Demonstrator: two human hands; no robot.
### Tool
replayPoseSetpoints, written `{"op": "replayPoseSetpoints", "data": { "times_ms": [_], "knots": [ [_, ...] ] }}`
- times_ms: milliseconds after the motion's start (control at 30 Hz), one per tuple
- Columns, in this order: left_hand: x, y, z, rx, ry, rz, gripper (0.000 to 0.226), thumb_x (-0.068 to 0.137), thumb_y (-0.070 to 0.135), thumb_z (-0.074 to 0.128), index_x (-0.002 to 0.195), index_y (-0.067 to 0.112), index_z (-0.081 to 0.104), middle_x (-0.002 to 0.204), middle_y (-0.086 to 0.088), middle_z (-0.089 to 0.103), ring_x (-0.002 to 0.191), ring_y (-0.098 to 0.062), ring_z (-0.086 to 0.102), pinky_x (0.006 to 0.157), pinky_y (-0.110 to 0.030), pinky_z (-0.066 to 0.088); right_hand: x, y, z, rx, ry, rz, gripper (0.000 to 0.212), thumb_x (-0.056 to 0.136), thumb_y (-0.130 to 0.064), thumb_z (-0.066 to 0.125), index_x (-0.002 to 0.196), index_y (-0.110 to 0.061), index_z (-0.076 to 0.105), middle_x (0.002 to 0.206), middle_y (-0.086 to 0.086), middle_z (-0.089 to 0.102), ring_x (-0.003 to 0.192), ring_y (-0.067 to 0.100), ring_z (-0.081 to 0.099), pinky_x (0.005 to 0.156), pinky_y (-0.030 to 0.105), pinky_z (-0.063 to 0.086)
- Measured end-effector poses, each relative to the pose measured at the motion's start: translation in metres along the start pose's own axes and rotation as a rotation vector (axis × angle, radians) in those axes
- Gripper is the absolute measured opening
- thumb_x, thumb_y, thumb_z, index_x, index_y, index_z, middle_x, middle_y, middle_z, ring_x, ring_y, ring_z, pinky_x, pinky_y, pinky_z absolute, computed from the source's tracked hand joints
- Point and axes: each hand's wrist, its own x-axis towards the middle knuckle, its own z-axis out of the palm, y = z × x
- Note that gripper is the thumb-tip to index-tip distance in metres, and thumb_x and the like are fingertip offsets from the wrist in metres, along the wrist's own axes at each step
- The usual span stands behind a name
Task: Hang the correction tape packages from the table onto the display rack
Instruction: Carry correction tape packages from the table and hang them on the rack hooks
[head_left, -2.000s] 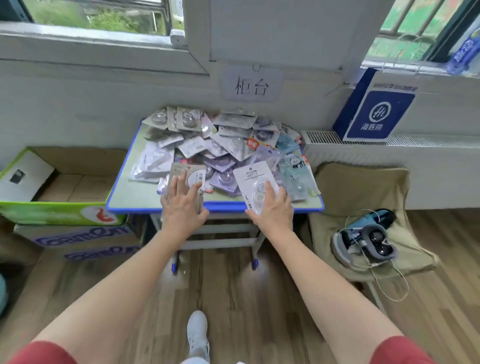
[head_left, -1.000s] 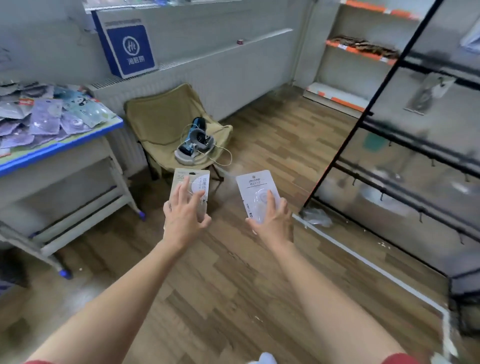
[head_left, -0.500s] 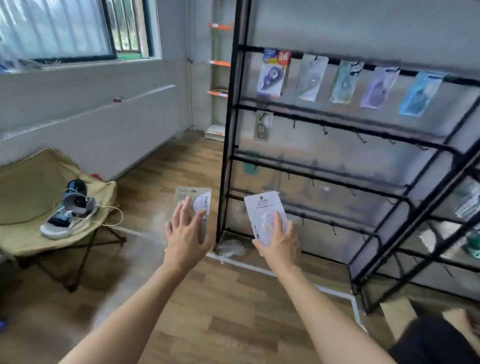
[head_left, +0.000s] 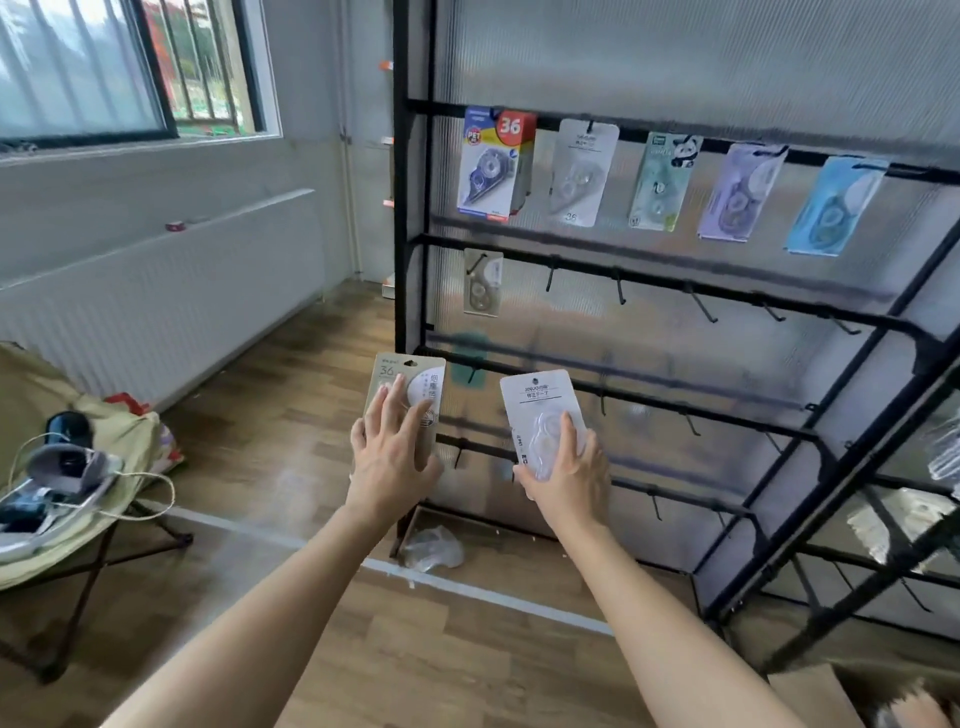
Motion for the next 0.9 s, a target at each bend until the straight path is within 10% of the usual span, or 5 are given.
{"op": "replayPoseSetpoints", "data": {
  "times_ms": [900],
  "knots": [
    [0.269,-0.029,0.133,-0.103,0.022,0.102,0.066,0.079,0.025,0.068,0.140,0.019,0.042,0.157,-0.005,0.014,0.144,-0.020,-0.003,0.115,-0.051,0.009,0.285,-0.023,0.049,0.159,0.287,-0.118,0.096,0.074,-0.052,0.073,0.149,-0.014,0.026,0.146,0.025,0.031,0.128,0.041,0.038,0.098,0.051,0.042]
  ]
}}
